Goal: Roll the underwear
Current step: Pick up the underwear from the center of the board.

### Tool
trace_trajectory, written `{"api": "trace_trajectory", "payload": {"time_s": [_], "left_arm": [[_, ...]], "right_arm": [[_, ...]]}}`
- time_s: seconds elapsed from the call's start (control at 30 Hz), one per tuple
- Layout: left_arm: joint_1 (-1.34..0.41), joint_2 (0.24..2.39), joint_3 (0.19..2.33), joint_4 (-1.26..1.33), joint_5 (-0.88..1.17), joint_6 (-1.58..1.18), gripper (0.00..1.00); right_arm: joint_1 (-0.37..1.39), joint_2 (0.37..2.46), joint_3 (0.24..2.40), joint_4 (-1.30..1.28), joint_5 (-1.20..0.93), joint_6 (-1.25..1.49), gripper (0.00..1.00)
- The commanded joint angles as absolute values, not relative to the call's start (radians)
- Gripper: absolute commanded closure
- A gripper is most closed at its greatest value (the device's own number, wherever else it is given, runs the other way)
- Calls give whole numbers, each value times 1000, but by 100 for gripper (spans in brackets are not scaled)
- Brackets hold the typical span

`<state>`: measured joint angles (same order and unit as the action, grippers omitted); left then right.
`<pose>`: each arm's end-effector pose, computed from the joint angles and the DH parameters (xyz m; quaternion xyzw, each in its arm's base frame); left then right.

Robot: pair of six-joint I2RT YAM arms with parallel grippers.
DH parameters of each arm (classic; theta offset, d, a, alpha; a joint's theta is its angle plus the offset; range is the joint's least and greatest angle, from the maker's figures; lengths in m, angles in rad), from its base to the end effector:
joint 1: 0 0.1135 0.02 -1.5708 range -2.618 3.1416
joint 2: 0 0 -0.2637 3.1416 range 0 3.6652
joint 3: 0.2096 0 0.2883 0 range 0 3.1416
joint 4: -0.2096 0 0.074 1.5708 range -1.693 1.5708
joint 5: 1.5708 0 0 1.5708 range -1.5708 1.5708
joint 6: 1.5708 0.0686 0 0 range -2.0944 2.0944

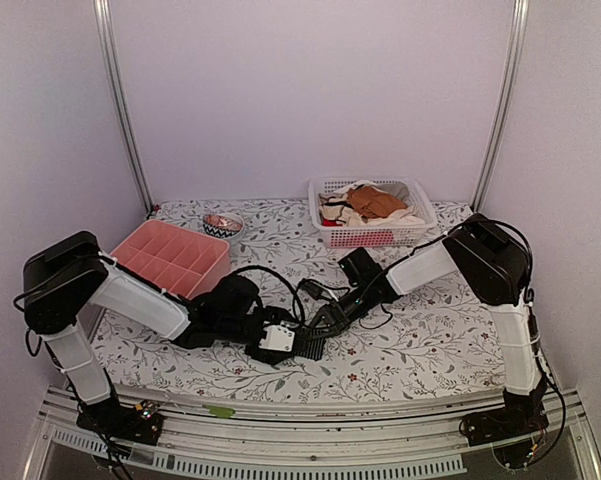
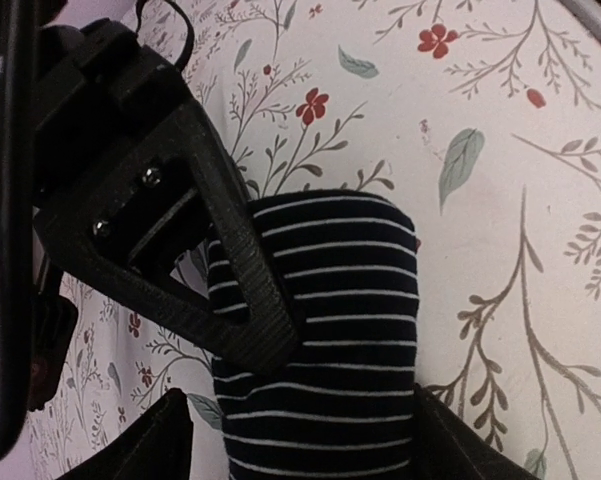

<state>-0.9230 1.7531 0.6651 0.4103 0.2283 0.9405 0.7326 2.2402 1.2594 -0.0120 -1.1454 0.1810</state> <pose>0.2058 -0.2977 0.0626 0.7486 0.4950 -0.0990 0.4299 0.2900 0.3449 0.0337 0.3680 -0.7331 -0.5718 0.0141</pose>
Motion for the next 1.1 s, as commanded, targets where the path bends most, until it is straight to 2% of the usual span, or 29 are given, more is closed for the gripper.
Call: {"api": "trace_trajectory", "payload": {"time_s": [0.0,0.07,0.33,0.5,0.6,0.73,0.87,1.07], "left_arm": [[-936,1785,707,336,218,1022,30],[-937,1805,733,289,211,1030,33],[-934,1815,824,46,198,1016,61],[-934,1794,835,-105,222,998,90],[-931,1809,848,-160,206,969,99],[-920,1804,862,-226,228,941,100],[-881,1773,902,-316,323,888,100],[-724,1718,1062,-450,533,677,100]], "right_arm": [[745,2317,1262,-98,-1043,178,100],[745,2322,1272,-102,-1047,179,100],[739,2298,1272,-86,-1053,172,99],[696,2225,1237,-34,-1020,211,71],[655,2159,1220,-31,-967,231,54],[617,2058,1162,-21,-877,264,39],[603,1979,1125,-43,-802,271,31],[601,1893,1092,-80,-687,263,27]]}}
